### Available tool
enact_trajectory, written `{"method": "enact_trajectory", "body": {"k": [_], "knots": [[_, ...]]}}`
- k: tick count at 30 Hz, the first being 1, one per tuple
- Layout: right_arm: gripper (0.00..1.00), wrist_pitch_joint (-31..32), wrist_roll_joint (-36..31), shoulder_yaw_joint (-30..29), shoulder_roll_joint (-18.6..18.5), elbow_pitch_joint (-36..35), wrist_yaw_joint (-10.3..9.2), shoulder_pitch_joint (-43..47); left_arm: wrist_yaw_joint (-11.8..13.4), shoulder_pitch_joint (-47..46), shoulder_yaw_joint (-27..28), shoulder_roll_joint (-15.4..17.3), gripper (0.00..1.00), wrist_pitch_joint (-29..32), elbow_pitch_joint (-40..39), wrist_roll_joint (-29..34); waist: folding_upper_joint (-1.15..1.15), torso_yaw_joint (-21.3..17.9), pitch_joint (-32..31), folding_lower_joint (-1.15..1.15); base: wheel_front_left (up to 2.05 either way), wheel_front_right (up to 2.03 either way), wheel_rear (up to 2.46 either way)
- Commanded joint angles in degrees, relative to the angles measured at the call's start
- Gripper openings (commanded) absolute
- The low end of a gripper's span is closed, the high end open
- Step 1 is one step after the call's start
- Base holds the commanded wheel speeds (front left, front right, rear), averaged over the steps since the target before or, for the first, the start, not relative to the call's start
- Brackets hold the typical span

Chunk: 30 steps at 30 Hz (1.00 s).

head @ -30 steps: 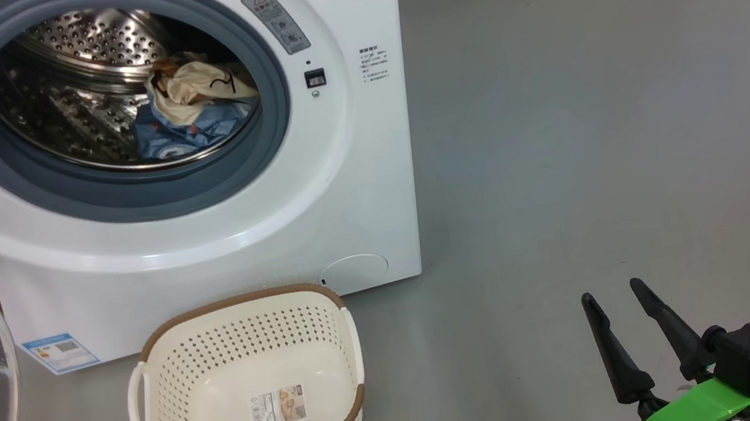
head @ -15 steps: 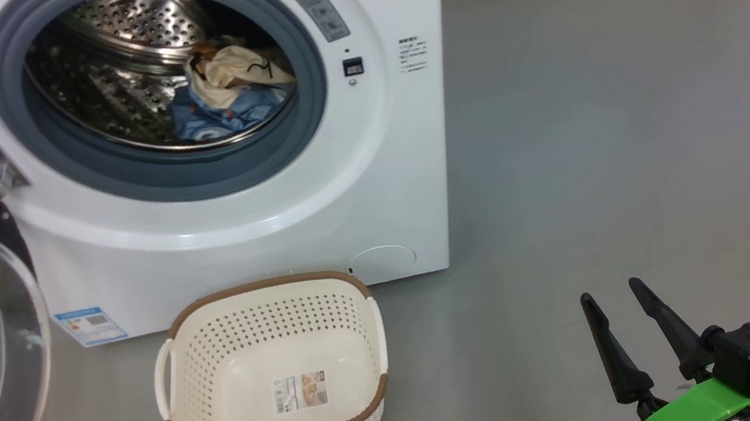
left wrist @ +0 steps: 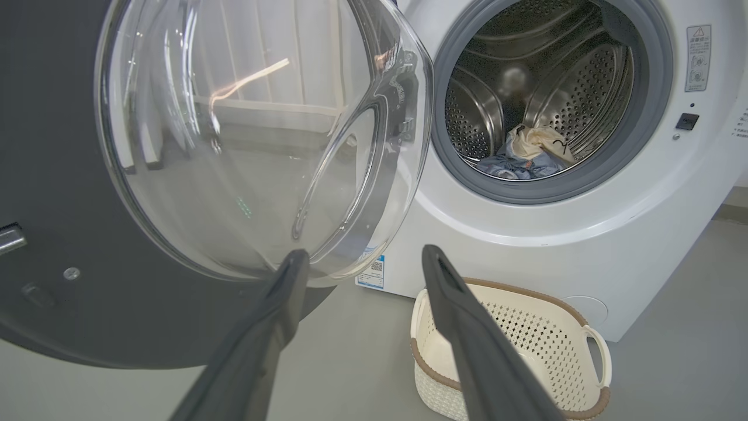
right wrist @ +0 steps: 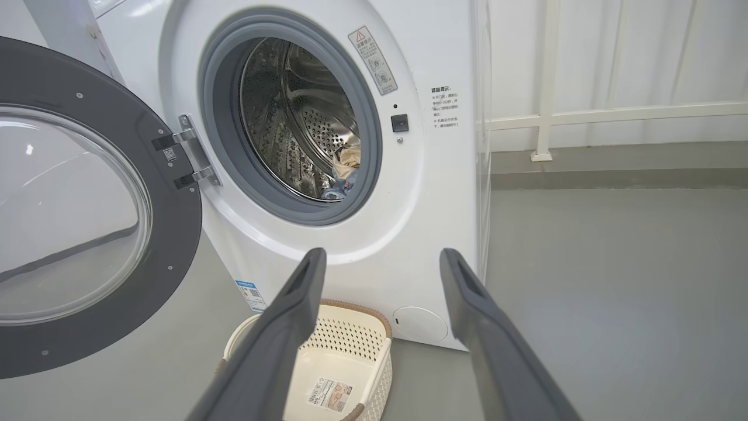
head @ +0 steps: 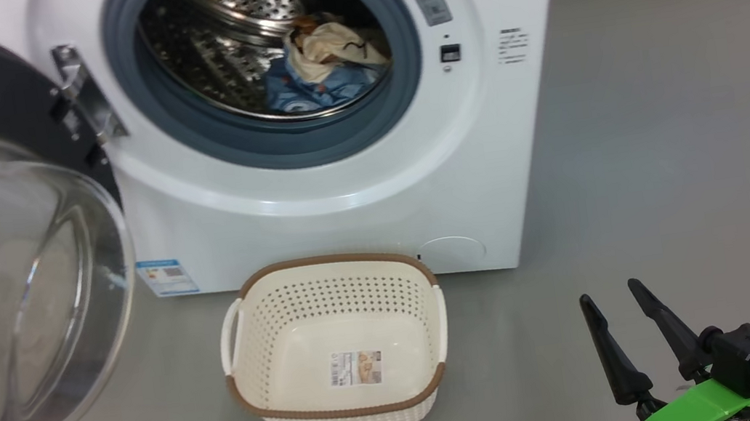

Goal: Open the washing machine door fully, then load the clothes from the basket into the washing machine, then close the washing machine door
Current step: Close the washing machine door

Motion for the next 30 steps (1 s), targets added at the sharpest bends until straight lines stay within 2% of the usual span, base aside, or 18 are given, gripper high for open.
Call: {"method": "enact_trajectory", "body": {"k": [1,15,30], "knots": [[1.00,-0.27,-0.60,1.57,-0.16,-1.24,0.36,-1.02,0.36,-2.12,2.04,0.61,1.00,-0.29,-0.87,-0.44,0.00,3.25,-0.03,0.00,0.00,0.00,0.00],[1.00,-0.27,-1.22,1.49,-0.16,-0.82,0.36,-1.73,0.91,-1.99,1.15,0.61,1.00,-0.29,0.09,-1.46,0.00,12.00,0.13,0.00,0.00,0.00,0.00],[1.00,-0.27,-2.05,1.55,-0.16,-0.73,0.36,-1.97,1.98,-1.66,1.29,0.61,1.00,-0.29,0.44,-2.64,0.00,17.26,0.05,0.00,0.00,0.00,0.00]]}}
